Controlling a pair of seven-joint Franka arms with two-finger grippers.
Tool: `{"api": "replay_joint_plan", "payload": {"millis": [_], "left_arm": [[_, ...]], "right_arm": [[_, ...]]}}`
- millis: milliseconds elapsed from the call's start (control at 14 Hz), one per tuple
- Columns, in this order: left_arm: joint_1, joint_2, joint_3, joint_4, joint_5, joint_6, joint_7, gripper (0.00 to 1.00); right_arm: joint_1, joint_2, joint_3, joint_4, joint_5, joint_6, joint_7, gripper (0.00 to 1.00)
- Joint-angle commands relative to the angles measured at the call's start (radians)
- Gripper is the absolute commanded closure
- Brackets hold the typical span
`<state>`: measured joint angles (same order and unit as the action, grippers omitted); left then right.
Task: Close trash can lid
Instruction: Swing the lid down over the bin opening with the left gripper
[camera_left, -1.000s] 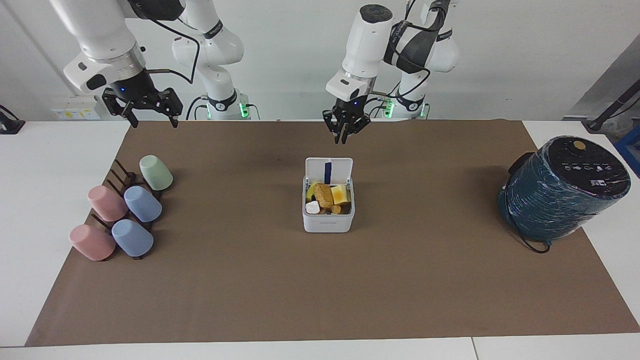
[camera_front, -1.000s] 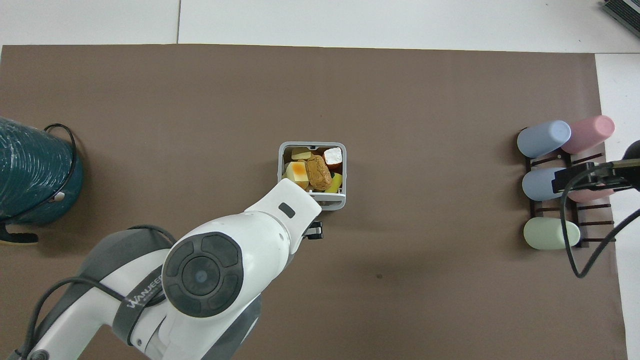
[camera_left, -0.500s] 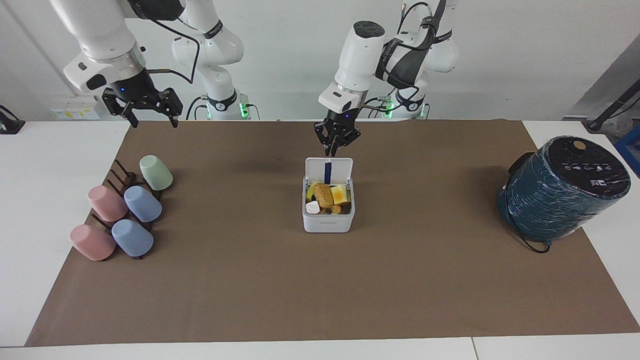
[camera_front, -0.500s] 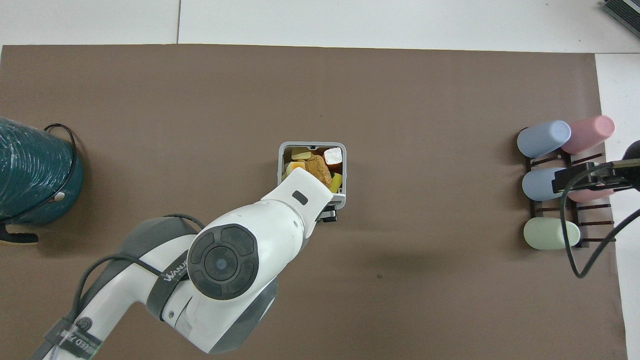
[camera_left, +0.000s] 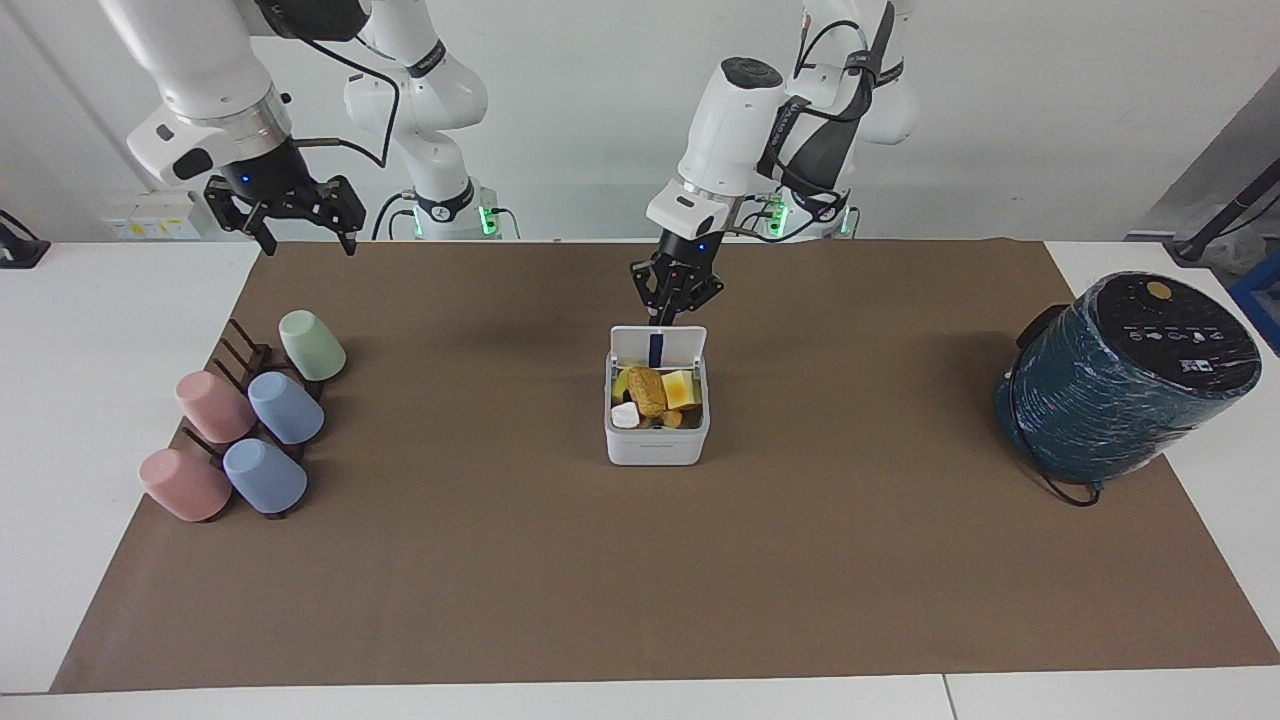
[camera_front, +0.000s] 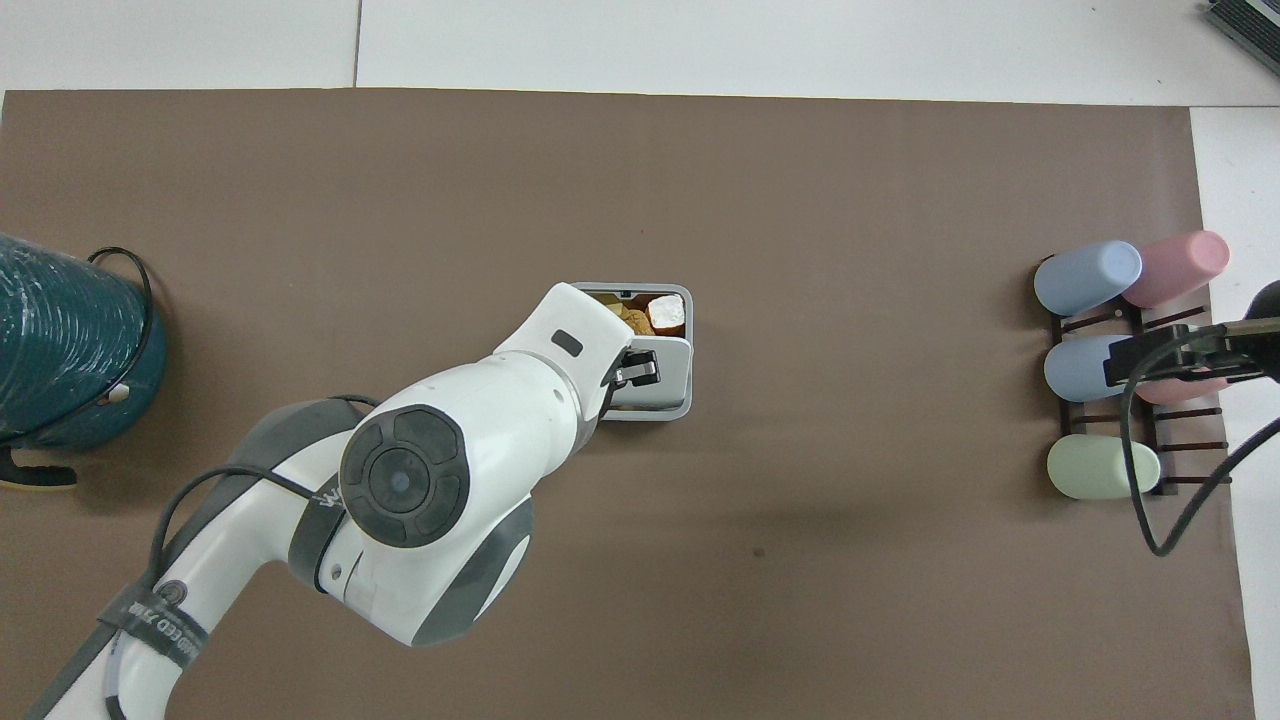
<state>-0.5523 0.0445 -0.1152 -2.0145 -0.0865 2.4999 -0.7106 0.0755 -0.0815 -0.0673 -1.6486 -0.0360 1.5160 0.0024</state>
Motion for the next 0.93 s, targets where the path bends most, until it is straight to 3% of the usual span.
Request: {"api": "replay_joint_plan", "payload": {"millis": [0,857], "left_arm": [[0.025,0.043,-0.004,0.036,-0.015,0.034,0.002,0.83],[0.054,0.138,-0.004,0.037,-0.013,0.175,0.008,0.83]], "right_arm": [[-0.005,-0.015,0.001,-0.010,0.013,0.004,-0.021,0.00],[-0.005,-0.014,0.001,-0.010,0.013,0.004,-0.021,0.00]]}}
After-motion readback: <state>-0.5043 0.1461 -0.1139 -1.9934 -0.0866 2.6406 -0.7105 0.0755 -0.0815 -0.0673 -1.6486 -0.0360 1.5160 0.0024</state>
